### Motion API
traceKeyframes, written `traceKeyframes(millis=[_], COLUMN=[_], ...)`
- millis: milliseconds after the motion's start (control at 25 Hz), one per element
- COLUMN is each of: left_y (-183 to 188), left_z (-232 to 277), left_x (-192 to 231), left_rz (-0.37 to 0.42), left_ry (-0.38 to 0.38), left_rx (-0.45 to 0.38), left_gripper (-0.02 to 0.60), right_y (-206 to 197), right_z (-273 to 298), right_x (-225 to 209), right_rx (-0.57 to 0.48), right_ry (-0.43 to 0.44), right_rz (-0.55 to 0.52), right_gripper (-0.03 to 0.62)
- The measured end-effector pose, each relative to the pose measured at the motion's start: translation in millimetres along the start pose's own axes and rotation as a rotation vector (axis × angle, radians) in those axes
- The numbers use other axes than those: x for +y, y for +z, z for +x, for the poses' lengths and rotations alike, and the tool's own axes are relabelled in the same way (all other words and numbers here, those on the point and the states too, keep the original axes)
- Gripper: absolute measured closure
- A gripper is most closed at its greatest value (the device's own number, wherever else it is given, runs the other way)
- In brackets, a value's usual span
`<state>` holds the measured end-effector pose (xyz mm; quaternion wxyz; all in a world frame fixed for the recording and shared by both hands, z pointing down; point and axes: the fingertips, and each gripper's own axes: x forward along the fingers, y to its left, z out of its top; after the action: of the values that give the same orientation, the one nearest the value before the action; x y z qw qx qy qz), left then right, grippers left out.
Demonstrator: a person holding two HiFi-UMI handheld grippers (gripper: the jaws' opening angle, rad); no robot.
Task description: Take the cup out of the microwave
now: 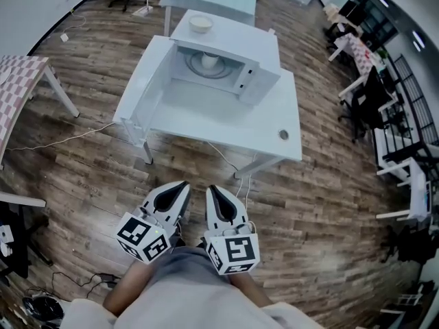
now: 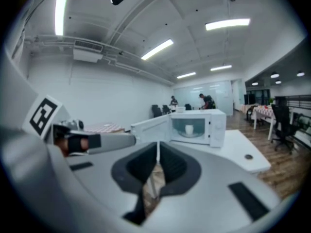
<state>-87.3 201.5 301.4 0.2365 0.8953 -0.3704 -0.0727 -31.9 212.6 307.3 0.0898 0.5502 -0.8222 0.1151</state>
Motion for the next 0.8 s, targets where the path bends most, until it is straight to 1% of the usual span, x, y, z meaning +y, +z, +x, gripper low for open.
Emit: traceKeyframes(millis=[80, 160, 280, 400, 600, 800], left_y=[3.0, 5.8, 8.3, 8.7, 10.4, 8.2], left_z=[-0.2, -1.3, -1.6, -0.8, 4.6, 20.9], left_x=[7.0, 9.4, 7.1, 4.2, 6.5, 15.3], left_rz=[0.027, 0.033, 0.030, 0.033, 0.054, 0.076], left_ry=[0.019, 0.018, 0.003, 0.004, 0.022, 0.020], left_rx=[-0.005, -0.006, 0.005, 0.008, -0.001, 0.027], left_gripper=[0.572, 0.572, 0.572, 0.572, 0.572, 0.572], right_y=[2.2, 3.4, 6.0, 8.4, 7.4, 10.3], right_z=[2.8, 4.7, 8.2, 8.7, 13.2, 29.9], right_x=[-1.0, 0.9, 7.5, 10.6, 5.7, -2.3], right_rx=[-0.012, -0.015, -0.016, -0.019, -0.021, -0.032], right_ry=[-0.019, -0.027, -0.020, -0.019, -0.021, -0.016], right_rz=[0.006, 0.013, 0.013, 0.013, 0.030, 0.041], right_gripper=[0.571, 0.571, 0.571, 0.571, 0.571, 0.571])
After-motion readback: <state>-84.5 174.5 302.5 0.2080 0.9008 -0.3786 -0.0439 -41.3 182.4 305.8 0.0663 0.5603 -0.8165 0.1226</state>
